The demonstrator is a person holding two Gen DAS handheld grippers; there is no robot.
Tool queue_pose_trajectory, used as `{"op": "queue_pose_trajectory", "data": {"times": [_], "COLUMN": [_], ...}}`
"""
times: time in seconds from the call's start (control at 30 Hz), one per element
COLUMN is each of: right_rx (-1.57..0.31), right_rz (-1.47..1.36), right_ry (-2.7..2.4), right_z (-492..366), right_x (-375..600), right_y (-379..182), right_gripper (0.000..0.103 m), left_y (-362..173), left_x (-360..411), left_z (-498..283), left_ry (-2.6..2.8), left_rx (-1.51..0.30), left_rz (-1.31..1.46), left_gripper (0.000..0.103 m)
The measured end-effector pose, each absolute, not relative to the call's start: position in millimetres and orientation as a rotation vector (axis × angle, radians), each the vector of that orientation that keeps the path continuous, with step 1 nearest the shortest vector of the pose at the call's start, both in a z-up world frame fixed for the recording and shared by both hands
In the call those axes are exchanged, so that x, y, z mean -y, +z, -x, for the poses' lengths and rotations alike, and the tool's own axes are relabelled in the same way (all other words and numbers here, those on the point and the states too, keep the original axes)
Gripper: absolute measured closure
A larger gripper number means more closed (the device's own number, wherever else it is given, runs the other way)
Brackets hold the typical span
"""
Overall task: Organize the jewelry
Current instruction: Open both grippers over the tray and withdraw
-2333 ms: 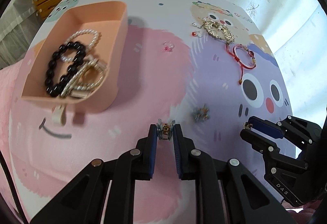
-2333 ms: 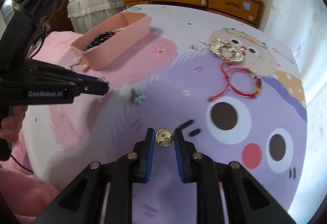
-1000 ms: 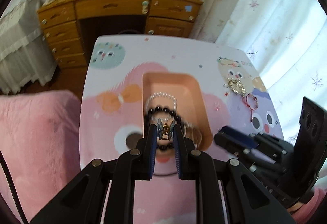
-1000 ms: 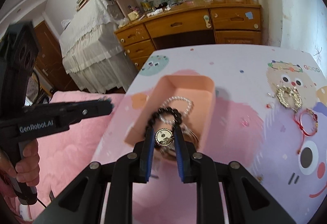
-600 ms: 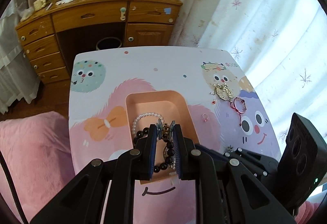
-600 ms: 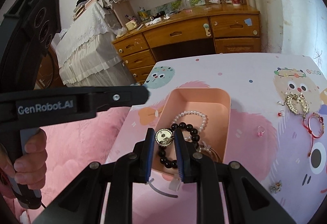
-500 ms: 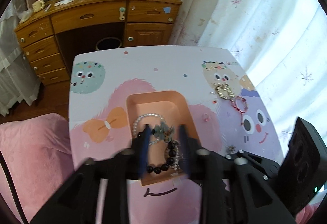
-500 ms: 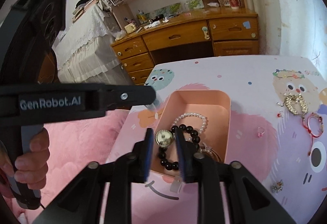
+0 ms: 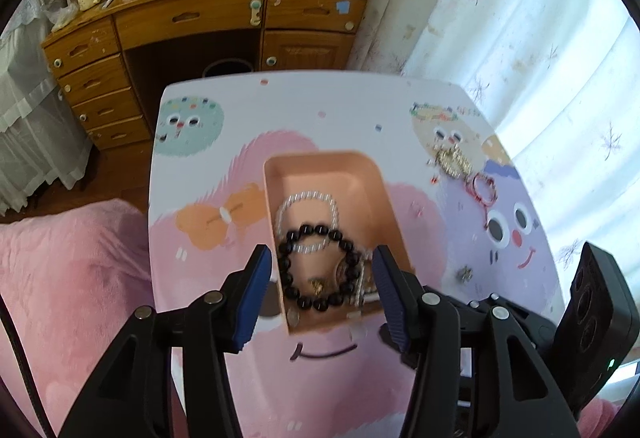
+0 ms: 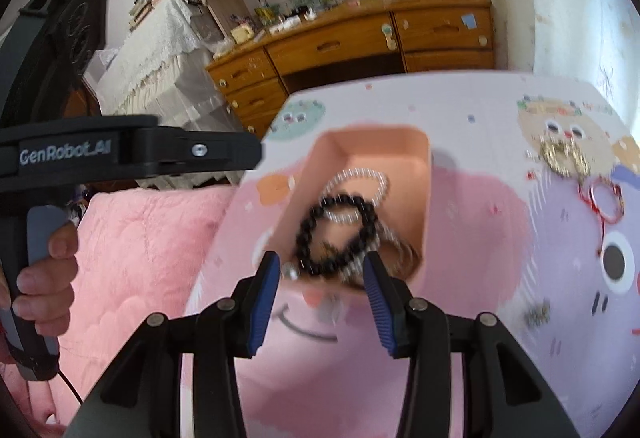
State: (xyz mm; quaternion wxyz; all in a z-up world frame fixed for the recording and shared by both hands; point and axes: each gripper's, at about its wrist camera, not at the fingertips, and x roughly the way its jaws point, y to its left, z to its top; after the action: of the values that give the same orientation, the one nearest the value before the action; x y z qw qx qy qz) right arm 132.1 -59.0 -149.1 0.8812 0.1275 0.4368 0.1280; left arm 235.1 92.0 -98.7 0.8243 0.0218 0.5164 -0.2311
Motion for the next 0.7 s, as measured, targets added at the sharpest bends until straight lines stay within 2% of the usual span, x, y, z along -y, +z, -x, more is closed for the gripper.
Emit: {"op": "queue_pose_trajectory", "data": {"times": [0.13, 0.23, 0.53, 0.7], "right_rx": [-0.958, -0.994, -1.079, -1.116], "right_rz": [-0.252, -0.243, -0.234, -0.230], "right_ry": [0.237, 0.203, 0.132, 0.115], "right_z": [-114, -98, -68, -66], "right_x": [73, 91, 156, 195], "right_y": [-160, -167, -178, -179], "right_gripper": [0.059, 0.059, 0.058, 0.050], "left_y": [-108, -115, -134, -141], "left_x": [-93, -90, -57, -16], "left_z": [-213, -193, -145, -126], "left_ry": [-0.468, -0.452, -0.474, -0.516], "left_rx": [-1.145, -1.172, -1.266, -1.299], "left_rz": [-0.043, -0.083, -0.140, -0.141], "left_gripper": [0.051, 0.043, 0.043, 0.039]}}
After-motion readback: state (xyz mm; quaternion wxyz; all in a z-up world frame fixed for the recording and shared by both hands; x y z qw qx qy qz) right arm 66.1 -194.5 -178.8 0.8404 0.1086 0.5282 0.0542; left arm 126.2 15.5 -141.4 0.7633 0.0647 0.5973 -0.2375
